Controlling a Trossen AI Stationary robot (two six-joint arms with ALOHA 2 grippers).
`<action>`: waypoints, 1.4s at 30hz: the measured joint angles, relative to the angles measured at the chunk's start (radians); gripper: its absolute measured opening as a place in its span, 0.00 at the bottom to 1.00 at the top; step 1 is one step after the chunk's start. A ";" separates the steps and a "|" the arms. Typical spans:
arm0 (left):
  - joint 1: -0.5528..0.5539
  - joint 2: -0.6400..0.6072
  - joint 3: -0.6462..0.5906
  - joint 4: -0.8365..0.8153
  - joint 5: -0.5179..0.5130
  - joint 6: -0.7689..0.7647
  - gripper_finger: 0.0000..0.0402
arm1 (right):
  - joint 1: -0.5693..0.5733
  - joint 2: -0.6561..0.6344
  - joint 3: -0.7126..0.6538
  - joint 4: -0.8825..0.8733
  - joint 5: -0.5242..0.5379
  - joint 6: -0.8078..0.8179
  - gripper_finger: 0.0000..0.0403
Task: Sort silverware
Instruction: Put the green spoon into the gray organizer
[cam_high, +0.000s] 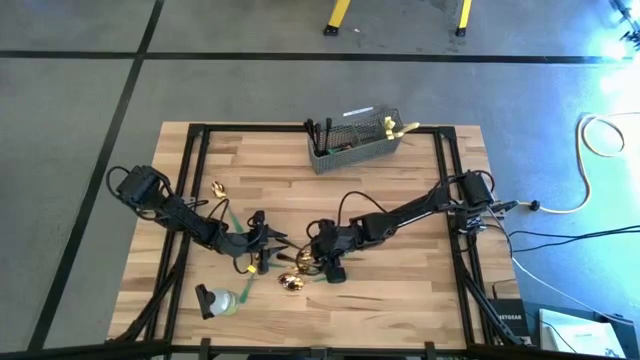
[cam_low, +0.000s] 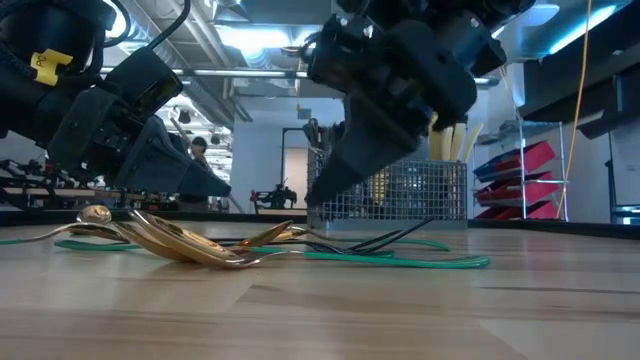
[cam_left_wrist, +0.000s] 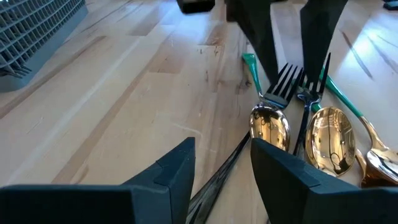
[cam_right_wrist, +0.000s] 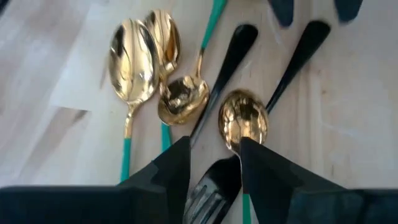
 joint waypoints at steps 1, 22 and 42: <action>0.000 0.000 0.000 0.000 0.000 0.000 0.35 | 0.000 -0.004 0.000 0.000 0.000 -0.002 0.31; 0.000 0.000 0.000 0.000 0.000 0.000 0.35 | -0.022 0.038 0.000 -0.051 0.020 -0.021 0.31; 0.000 0.000 0.000 -0.002 0.000 -0.001 0.35 | -0.066 -0.004 -0.001 -0.085 -0.019 -0.035 0.31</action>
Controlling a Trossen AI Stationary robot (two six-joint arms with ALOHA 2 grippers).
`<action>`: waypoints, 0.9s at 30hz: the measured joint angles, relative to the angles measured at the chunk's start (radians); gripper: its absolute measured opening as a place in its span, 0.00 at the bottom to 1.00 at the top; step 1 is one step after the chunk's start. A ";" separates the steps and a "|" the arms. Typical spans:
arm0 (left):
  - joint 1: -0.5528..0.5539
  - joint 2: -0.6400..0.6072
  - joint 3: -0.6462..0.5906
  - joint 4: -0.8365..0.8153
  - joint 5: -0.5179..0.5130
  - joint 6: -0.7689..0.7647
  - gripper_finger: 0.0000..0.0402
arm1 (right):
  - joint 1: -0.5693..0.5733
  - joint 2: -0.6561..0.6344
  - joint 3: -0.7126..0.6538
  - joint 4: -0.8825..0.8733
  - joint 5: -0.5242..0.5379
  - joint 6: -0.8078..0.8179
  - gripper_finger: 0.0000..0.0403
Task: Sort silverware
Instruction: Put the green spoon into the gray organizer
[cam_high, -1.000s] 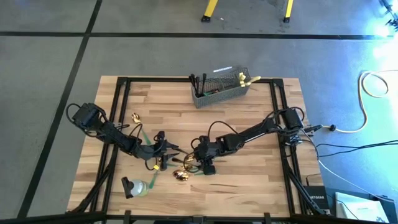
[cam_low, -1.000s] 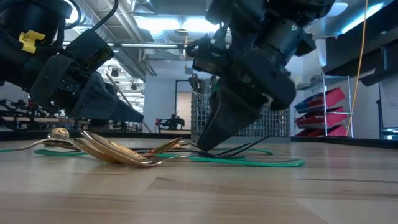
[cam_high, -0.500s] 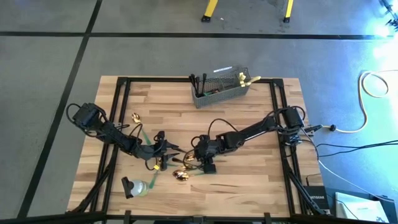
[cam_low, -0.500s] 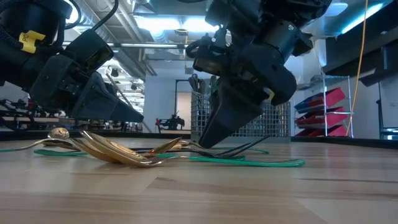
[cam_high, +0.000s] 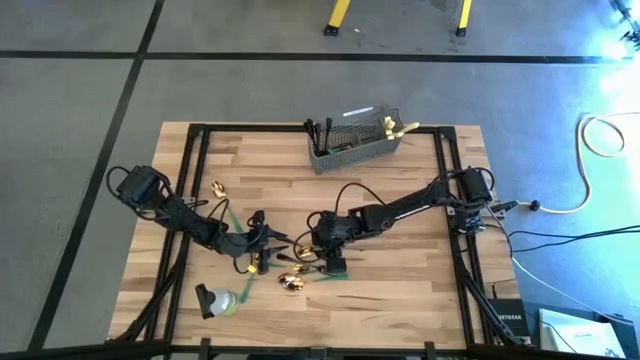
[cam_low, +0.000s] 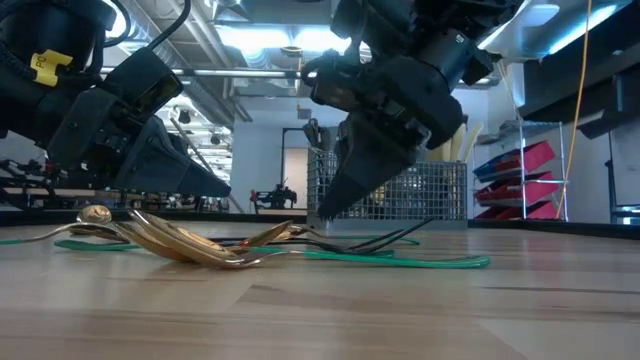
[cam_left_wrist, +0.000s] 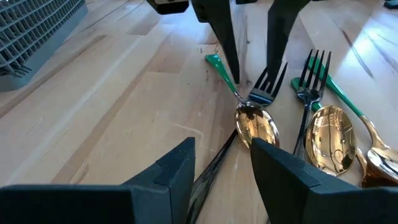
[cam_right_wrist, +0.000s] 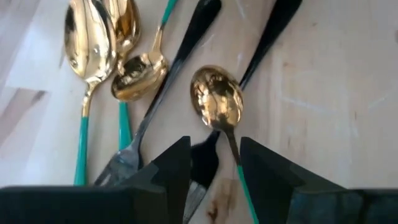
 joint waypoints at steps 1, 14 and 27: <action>0.000 0.000 0.000 0.000 0.000 0.000 0.35 | 0.000 0.000 0.000 -0.008 0.012 -0.001 0.31; 0.000 0.000 0.000 0.004 0.000 0.001 0.35 | -0.043 0.031 -0.068 0.065 0.008 -0.010 0.31; 0.000 0.000 0.000 0.003 0.000 0.001 0.35 | -0.045 0.033 -0.074 0.089 0.024 -0.008 0.12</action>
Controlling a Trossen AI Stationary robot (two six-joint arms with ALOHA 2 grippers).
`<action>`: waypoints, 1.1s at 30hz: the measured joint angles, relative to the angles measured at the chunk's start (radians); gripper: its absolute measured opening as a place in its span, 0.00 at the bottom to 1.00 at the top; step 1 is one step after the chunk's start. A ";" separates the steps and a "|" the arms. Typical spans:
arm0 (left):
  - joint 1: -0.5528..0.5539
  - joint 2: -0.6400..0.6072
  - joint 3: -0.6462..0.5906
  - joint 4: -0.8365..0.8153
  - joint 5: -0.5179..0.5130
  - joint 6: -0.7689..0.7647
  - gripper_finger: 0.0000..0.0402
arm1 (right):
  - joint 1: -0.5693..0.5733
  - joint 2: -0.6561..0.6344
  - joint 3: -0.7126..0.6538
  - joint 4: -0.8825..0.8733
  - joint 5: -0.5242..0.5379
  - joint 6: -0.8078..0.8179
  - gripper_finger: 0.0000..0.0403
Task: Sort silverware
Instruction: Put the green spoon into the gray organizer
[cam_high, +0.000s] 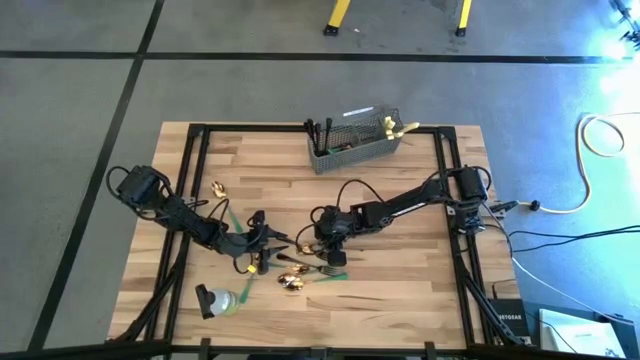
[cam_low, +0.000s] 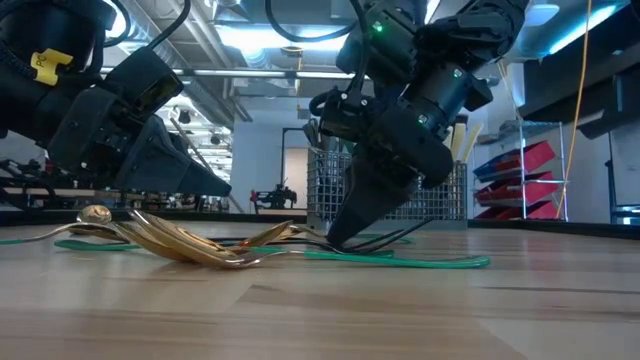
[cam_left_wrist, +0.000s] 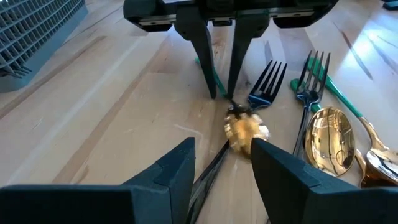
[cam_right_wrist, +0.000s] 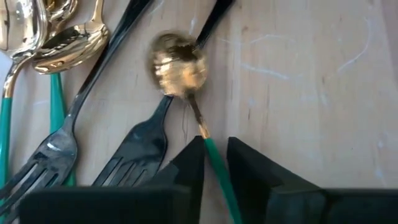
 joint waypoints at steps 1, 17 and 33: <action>0.000 0.000 0.000 0.000 0.000 0.000 0.35 | 0.000 0.000 0.000 0.000 0.001 0.000 0.10; 0.000 0.000 0.000 -0.001 0.000 0.000 0.35 | 0.002 -0.069 0.075 -0.131 -0.068 0.000 0.01; 0.000 0.000 0.000 0.001 -0.004 0.001 0.35 | 0.000 -0.493 0.077 -0.480 0.309 -0.037 0.00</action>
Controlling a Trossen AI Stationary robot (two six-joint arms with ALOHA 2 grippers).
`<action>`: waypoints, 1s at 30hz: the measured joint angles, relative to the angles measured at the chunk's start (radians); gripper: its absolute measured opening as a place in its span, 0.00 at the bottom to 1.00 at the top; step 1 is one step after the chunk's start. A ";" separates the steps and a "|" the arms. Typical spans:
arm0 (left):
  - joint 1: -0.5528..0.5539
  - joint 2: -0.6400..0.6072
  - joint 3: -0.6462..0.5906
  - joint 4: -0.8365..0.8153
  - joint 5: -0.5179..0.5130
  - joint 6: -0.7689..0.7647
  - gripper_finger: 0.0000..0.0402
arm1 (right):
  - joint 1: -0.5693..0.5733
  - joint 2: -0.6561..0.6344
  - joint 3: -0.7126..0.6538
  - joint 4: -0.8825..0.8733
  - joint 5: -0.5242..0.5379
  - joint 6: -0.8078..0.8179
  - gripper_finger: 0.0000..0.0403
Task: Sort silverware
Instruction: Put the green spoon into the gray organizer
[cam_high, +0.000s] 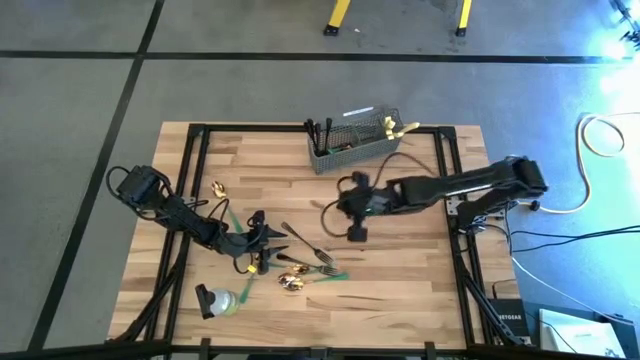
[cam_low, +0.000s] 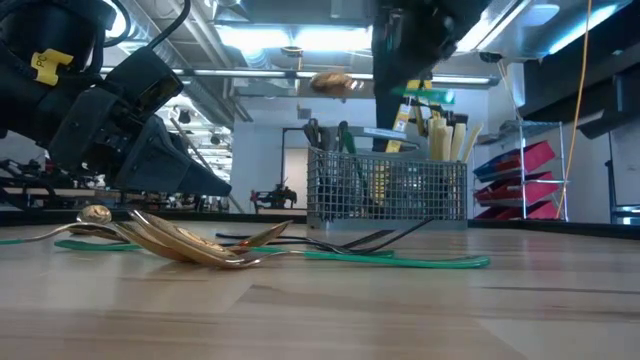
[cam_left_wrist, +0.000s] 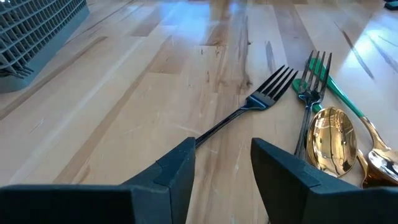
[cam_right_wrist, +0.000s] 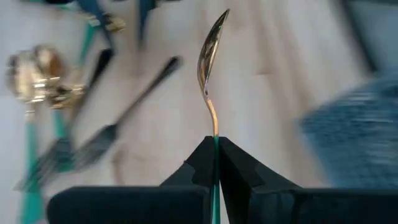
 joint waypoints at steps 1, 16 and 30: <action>0.000 0.000 0.000 0.001 -0.001 0.000 0.35 | 0.000 -0.030 0.000 -0.019 0.026 -0.003 0.00; 0.000 0.000 0.000 0.003 -0.016 0.001 0.35 | -0.036 -0.196 0.001 -0.050 0.568 -0.667 0.00; 0.000 0.000 0.000 -0.007 -0.018 0.002 0.35 | -0.332 -0.133 0.002 -0.181 0.769 -1.451 0.00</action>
